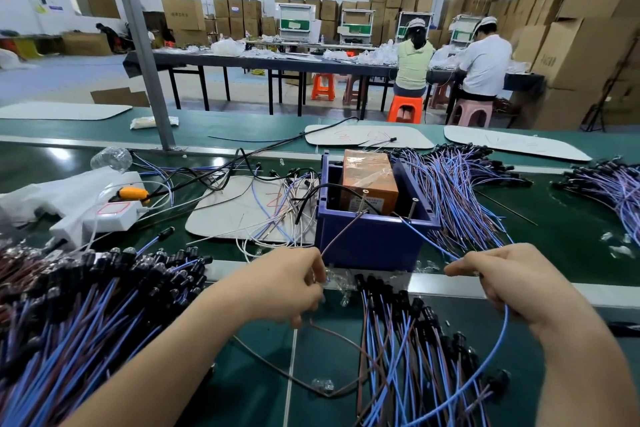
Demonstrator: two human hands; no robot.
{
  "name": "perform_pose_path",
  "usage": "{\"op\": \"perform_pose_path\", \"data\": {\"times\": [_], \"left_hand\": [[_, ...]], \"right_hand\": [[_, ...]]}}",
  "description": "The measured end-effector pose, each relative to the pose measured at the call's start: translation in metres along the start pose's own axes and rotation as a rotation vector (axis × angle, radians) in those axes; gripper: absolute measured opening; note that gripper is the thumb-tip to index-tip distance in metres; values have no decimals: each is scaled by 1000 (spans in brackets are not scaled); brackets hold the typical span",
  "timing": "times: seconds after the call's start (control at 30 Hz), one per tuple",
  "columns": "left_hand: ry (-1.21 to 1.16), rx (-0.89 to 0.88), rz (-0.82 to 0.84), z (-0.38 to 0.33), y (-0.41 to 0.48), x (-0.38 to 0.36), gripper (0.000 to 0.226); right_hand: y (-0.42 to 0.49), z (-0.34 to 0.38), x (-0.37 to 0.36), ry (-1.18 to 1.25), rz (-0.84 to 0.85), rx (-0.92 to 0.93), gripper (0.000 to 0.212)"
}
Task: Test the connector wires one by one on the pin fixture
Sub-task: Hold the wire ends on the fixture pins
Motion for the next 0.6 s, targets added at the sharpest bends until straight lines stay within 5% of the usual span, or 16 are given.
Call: {"op": "perform_pose_path", "data": {"times": [0.4, 0.6], "left_hand": [[-28, -87, -202, -1, 8, 13, 7], [-114, -82, -289, 5, 15, 11, 28]], "right_hand": [[18, -5, -1, 344, -208, 44, 33], [24, -10, -7, 360, -289, 77, 42]]}}
Point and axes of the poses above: each hand's wrist, its own y-axis towards the middle knuckle, its own x-axis out of the back of the hand, z = x × y, the point moved 4 cm from there along y, towards the middle knuckle, and after that the axes turned 10 degrees about -z, right-handed, at the moved point
